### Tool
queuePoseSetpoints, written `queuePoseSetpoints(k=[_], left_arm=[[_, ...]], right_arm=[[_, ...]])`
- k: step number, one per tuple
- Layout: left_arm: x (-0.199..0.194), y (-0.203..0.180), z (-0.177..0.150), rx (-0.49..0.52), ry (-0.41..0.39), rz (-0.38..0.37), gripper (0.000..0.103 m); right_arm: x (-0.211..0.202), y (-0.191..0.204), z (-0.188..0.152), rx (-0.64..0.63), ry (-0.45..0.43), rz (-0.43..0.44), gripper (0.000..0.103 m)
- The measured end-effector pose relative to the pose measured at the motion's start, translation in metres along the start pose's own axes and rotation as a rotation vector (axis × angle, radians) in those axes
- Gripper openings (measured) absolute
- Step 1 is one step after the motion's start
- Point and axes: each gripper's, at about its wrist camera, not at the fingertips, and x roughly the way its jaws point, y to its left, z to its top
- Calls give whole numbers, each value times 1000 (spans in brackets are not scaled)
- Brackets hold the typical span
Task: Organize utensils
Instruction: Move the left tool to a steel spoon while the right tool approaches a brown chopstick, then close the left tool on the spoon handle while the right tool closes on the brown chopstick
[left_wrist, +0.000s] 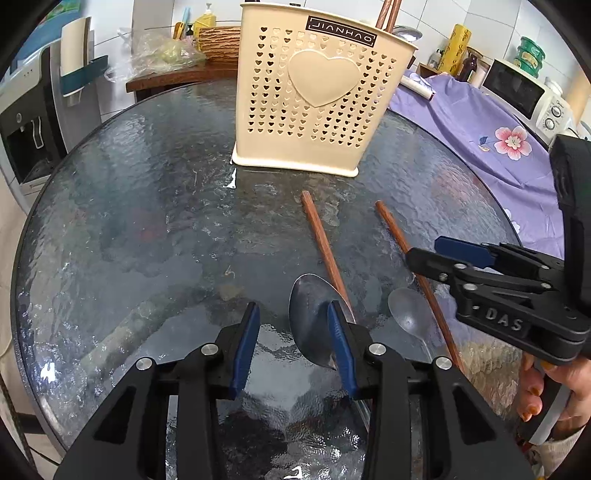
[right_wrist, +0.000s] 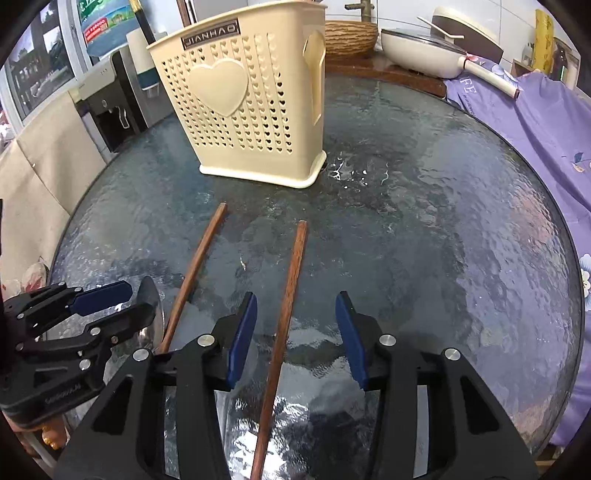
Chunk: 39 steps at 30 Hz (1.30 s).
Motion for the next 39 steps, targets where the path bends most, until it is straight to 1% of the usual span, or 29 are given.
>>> queuePoseSetpoints(k=[4, 5, 6, 8, 13, 18, 21, 23, 25, 27, 30, 32, 34, 35, 37, 39], left_arm=[[2, -3, 1, 14, 5, -2, 32], [2, -3, 2, 15, 6, -6, 31], [3, -3, 2, 18, 8, -10, 31], [3, -5, 4, 27, 7, -10, 29], [8, -7, 8, 42, 11, -18, 29], [9, -4, 13, 51, 10, -19, 29], [10, -6, 13, 71, 14, -10, 29], [8, -5, 13, 65, 11, -12, 29], [2, -4, 12, 60, 3, -31, 29], [-5, -7, 11, 75, -16, -22, 29], [-9, -14, 11, 111, -29, -13, 33], [-7, -19, 11, 129, -31, -4, 41], [-5, -24, 10, 139, -27, -12, 45], [-4, -26, 9, 146, -27, -10, 45], [0, -31, 8, 174, -23, 24, 45], [4, -36, 7, 187, -16, 24, 45]], right_arm=[[8, 3, 2, -8, 17, -13, 43], [9, 3, 3, -8, 19, -14, 42], [10, 3, 3, -6, 21, -14, 39], [13, 3, 5, -3, 26, -13, 37], [16, 0, 10, 7, 30, -18, 37], [22, 2, 18, 0, 39, -44, 33], [24, 5, 20, -15, 41, -65, 32], [26, 7, 20, -24, 41, -76, 32], [26, 8, 20, -25, 38, -78, 32], [26, 7, 19, -26, 35, -75, 32], [26, 6, 18, -20, 34, -70, 32], [26, 6, 17, -17, 35, -70, 32], [26, 6, 17, -16, 37, -68, 32], [26, 5, 18, -16, 38, -67, 32], [27, 5, 19, -23, 42, -74, 32], [29, 7, 21, -31, 47, -85, 32]])
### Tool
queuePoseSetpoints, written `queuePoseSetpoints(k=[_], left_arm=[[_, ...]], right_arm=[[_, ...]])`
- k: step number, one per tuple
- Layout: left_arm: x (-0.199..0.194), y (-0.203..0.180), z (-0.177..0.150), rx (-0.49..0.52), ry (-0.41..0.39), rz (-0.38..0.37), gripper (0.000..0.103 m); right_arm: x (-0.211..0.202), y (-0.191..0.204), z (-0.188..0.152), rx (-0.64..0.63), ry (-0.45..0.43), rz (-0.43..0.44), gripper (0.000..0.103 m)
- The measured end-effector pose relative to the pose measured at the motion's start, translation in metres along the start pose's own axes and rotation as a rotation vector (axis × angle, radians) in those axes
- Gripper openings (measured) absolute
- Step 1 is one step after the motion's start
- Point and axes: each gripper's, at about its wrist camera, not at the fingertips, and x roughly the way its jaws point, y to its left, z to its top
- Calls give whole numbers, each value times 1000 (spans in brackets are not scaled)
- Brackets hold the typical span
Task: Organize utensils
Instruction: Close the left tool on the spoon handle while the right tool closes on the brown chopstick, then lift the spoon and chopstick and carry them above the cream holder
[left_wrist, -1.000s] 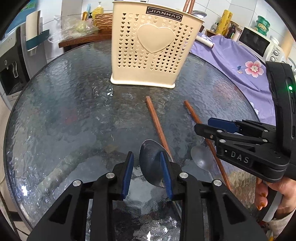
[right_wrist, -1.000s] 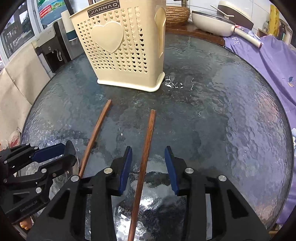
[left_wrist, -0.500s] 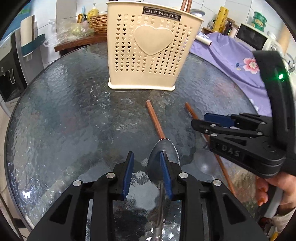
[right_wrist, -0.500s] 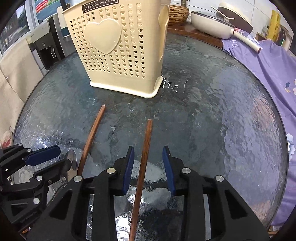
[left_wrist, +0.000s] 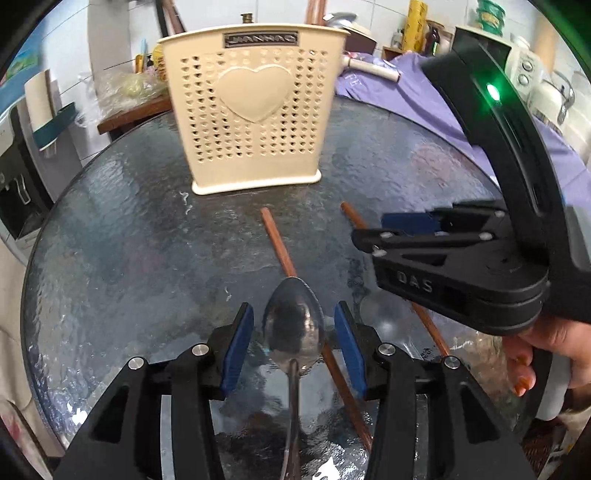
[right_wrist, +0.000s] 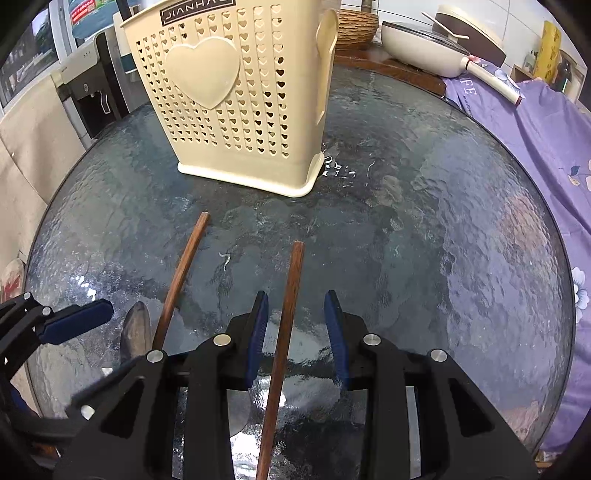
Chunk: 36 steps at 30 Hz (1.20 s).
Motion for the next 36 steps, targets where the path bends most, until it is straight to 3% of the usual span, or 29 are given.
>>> queuePoseSetpoints(k=[4, 10, 20, 29, 36], left_arm=[[4, -4, 1, 20, 5, 31, 45], [6, -2, 2, 15, 19, 21, 35], [4, 0, 3, 9, 16, 21, 35], [-17, 9, 8, -21, -36, 20, 35], [-43, 14, 17, -49, -116, 15, 35]], right_arm=[[3, 2, 6, -1, 21, -1, 31], [4, 7, 8, -5, 30, -4, 20], [6, 7, 7, -1, 23, -3, 9], [0, -9, 5, 52, 9, 60, 8], [-29, -24, 5, 87, -79, 139, 8]])
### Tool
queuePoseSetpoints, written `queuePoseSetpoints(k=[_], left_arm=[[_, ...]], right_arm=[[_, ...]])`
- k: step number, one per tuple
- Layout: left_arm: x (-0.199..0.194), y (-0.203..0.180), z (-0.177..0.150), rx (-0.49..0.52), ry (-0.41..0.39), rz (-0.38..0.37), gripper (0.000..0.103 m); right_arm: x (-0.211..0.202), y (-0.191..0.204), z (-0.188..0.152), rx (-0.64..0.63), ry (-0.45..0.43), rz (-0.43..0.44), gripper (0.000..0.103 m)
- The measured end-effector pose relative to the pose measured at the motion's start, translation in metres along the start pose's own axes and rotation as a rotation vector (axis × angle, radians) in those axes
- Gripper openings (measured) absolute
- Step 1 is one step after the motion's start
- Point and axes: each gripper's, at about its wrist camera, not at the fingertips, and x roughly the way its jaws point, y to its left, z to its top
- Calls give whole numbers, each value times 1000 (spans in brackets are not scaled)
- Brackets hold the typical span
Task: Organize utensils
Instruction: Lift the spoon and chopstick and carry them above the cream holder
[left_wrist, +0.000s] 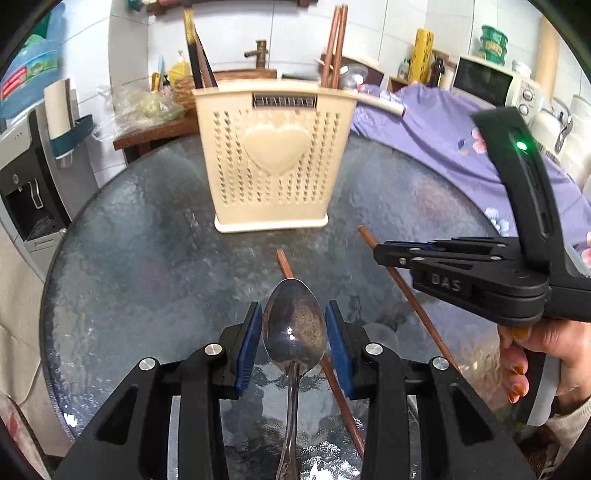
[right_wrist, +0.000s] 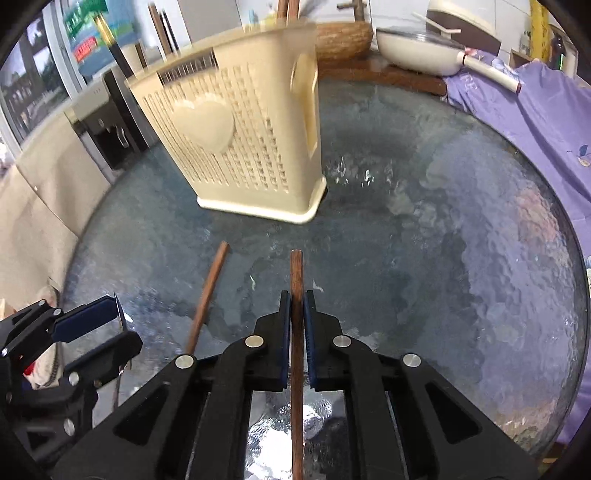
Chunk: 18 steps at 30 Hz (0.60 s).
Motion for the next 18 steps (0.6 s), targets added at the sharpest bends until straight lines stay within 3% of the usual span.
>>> queuePoseSetpoints(k=[9, 18], left_arm=[[-37, 2, 11, -13, -89, -17, 34], [-66, -5, 18, 15, -152, -14, 34]], right_arm=[[-65, 3, -3, -28, -140, 68, 8], [-121, 7, -6, -59, -223, 107, 8]])
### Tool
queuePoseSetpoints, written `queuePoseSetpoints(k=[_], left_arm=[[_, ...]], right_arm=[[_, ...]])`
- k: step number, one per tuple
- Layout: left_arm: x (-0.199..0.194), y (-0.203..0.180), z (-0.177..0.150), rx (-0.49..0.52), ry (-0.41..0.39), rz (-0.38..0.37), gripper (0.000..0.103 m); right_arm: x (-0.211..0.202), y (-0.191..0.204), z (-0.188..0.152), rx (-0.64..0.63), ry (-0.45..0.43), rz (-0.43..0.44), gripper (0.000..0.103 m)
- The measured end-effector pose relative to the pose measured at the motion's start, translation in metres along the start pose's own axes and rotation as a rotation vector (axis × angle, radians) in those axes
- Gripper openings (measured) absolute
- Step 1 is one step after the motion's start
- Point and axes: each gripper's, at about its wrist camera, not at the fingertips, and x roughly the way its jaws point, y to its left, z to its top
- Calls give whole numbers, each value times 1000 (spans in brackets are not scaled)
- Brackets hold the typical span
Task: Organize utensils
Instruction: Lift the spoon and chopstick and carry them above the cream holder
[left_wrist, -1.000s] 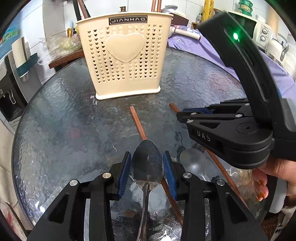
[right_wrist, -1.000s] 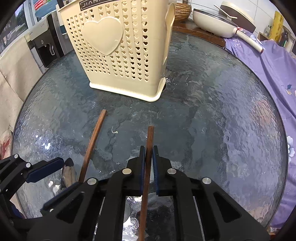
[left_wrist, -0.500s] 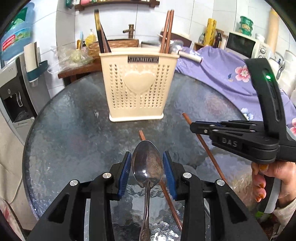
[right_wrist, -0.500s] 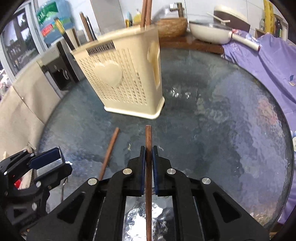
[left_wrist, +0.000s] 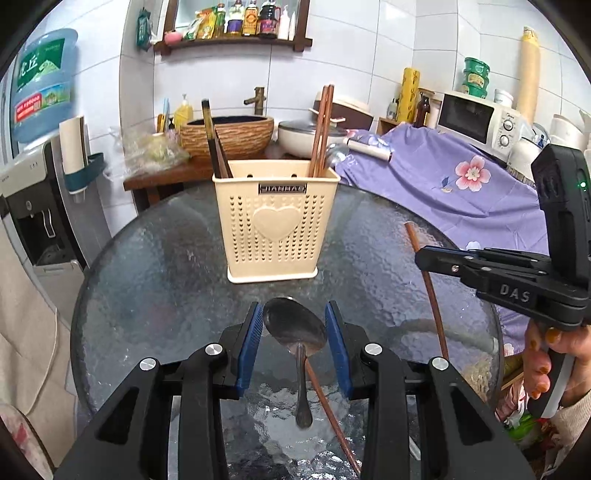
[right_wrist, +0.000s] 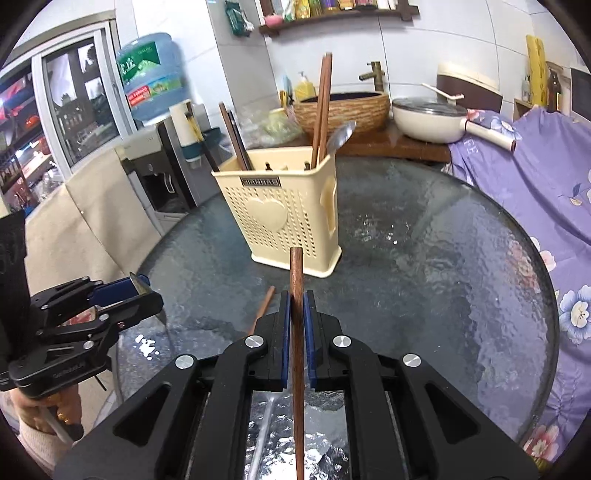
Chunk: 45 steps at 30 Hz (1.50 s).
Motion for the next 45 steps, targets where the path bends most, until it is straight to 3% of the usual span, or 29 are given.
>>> queuePoseSetpoints(k=[24, 39, 45], left_arm=[[-21, 4, 43, 0, -60, -10, 33], [-42, 18, 151, -92, -177, -28, 33], [-41, 18, 187, -109, -239, 21, 33]], right_arm=[[-64, 25, 49, -81, -145, -10, 8], [-86, 37, 149, -67, -196, 9, 8], [-93, 48, 191, -76, -251, -12, 8]])
